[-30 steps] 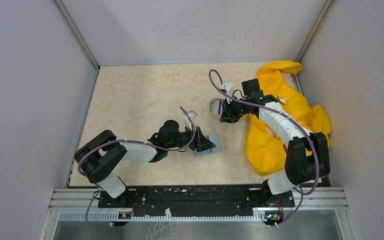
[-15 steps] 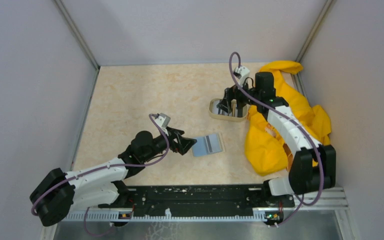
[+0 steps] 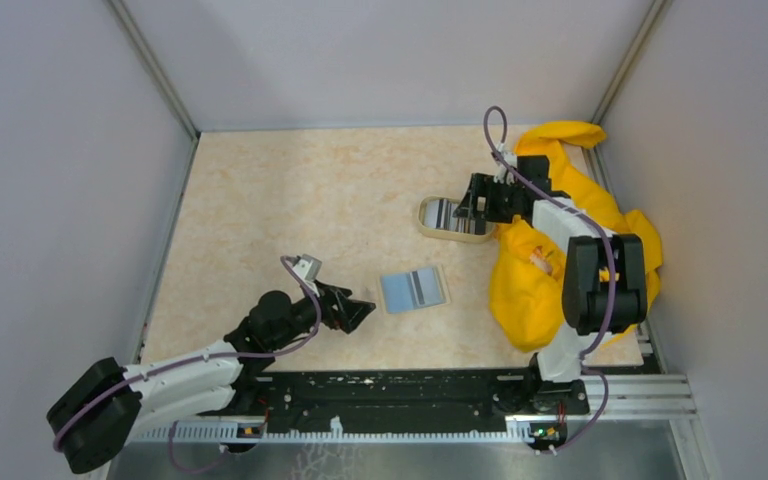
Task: Put the credit cards into the card holder
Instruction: Pick up the credit card from the storage box.
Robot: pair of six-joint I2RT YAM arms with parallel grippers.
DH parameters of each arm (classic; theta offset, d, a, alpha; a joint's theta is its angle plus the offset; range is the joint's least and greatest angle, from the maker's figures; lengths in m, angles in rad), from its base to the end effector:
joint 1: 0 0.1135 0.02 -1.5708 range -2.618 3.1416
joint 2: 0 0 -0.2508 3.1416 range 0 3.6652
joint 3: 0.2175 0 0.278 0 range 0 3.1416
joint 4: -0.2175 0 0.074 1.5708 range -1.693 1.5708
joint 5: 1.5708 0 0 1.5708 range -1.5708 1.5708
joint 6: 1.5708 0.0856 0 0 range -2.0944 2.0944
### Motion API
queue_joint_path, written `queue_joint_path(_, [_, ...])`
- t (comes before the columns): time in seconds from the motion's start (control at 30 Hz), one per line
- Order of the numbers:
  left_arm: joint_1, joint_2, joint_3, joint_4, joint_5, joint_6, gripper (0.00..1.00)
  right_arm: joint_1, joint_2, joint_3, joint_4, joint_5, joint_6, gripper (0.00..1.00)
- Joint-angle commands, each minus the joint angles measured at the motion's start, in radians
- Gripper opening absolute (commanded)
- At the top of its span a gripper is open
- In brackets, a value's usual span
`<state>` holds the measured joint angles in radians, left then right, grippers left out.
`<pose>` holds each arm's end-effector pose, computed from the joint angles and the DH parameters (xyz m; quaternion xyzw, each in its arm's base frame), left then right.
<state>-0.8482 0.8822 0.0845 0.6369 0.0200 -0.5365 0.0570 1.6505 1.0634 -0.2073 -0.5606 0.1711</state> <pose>0.1645 -0.1891 0.1292 0.1246 0.7513 -0.4195 0.4939 0.3986 0.0683 0.1586 -0.0538 0.8940 0.2958 0.3322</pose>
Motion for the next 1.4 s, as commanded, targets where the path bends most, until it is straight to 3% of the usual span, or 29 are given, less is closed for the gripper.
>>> queue_joint_path(0.0, [0.003,-0.016,0.001,0.064,-0.011,-0.018,0.99,0.005,0.065,0.092,-0.007,0.077,0.076,0.80])
queue_joint_path(0.27, [0.003,-0.031,-0.012,0.059,-0.011,-0.028,0.99,0.005,0.224,0.268,-0.127,0.075,0.108,0.73])
queue_joint_path(0.37, [0.003,-0.032,-0.026,0.072,-0.010,-0.033,0.99,0.006,0.245,0.274,-0.134,0.078,0.118,0.76])
queue_joint_path(0.6, [0.003,-0.002,-0.025,0.099,-0.011,-0.036,0.99,0.006,0.244,0.258,-0.126,0.092,0.147,0.95])
queue_joint_path(1.03, [0.003,0.015,-0.028,0.115,-0.011,-0.054,0.99,0.015,0.283,0.262,-0.123,0.048,0.197,0.96])
queue_joint_path(1.37, [0.003,0.004,-0.025,0.108,-0.011,-0.056,0.99,0.038,0.315,0.290,-0.158,0.106,0.272,0.96])
